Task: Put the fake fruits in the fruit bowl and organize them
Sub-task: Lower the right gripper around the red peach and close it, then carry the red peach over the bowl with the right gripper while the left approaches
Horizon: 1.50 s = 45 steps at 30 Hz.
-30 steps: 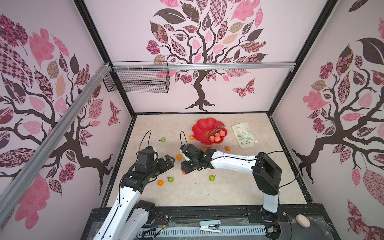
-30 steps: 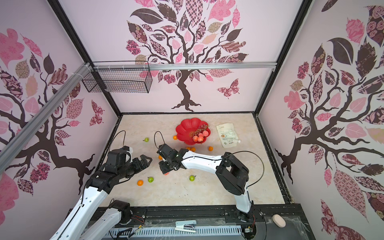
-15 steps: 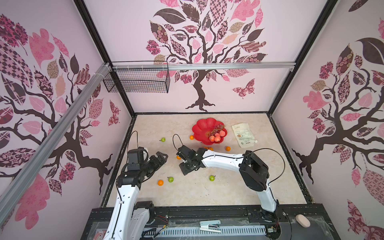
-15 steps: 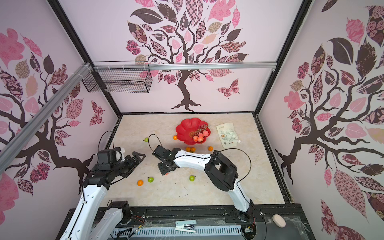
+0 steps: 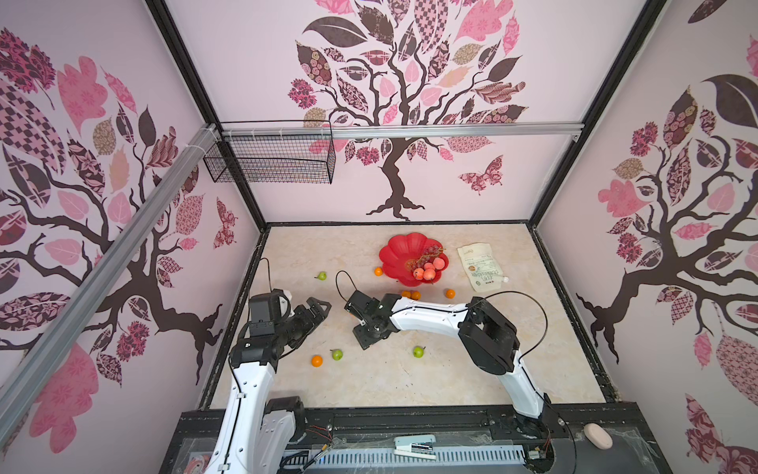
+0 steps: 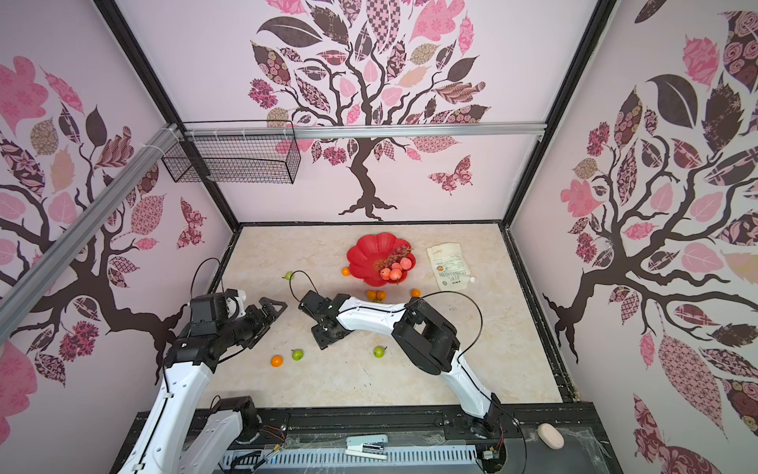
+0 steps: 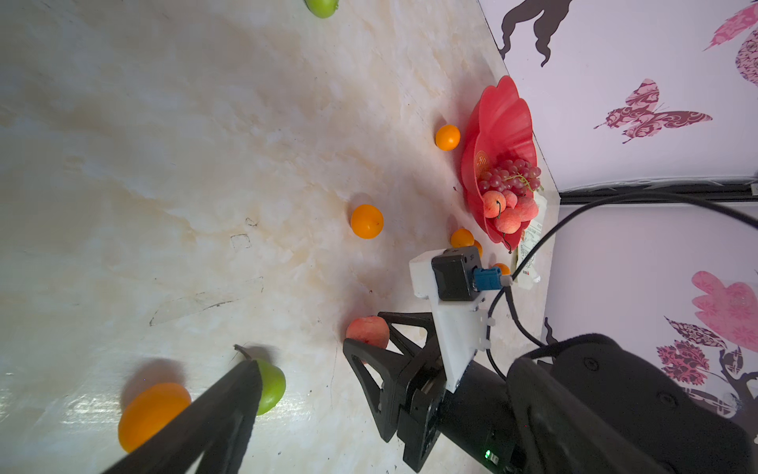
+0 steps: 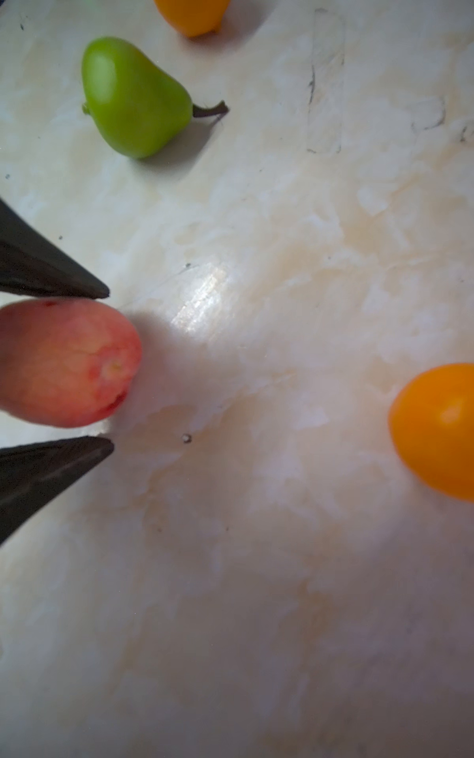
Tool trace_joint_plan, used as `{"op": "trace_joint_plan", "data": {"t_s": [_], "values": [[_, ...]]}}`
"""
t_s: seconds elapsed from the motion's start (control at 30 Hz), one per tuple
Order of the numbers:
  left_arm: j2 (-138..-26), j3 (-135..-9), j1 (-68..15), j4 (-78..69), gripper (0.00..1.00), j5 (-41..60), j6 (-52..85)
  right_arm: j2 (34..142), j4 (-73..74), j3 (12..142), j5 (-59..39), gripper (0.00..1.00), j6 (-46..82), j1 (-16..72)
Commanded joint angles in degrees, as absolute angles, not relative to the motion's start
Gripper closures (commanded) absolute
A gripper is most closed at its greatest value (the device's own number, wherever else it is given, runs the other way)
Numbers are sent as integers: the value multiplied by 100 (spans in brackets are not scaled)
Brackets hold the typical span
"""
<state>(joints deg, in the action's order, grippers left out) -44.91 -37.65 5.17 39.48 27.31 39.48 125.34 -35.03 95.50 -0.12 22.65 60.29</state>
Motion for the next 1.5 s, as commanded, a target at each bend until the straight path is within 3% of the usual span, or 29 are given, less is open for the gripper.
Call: {"op": "trace_joint_plan", "data": {"t_s": [0.0,0.33,0.97,1.47], "values": [[-4482,-3630,539,3849,2,2795,3919,12758,-3776,9817,0,45,2181,6044],[-4467,-3613,540,3817,2,2811,3911,12766,-3797,9827,9,54,2171,6041],[-4487,-3630,501,3730,2,3009,3736,12188,-3611,9490,-105,56,2137,6040],[-4894,-4069,-726,3364,2,2284,3562,11073,-2822,8377,-1020,57,2488,5511]]}}
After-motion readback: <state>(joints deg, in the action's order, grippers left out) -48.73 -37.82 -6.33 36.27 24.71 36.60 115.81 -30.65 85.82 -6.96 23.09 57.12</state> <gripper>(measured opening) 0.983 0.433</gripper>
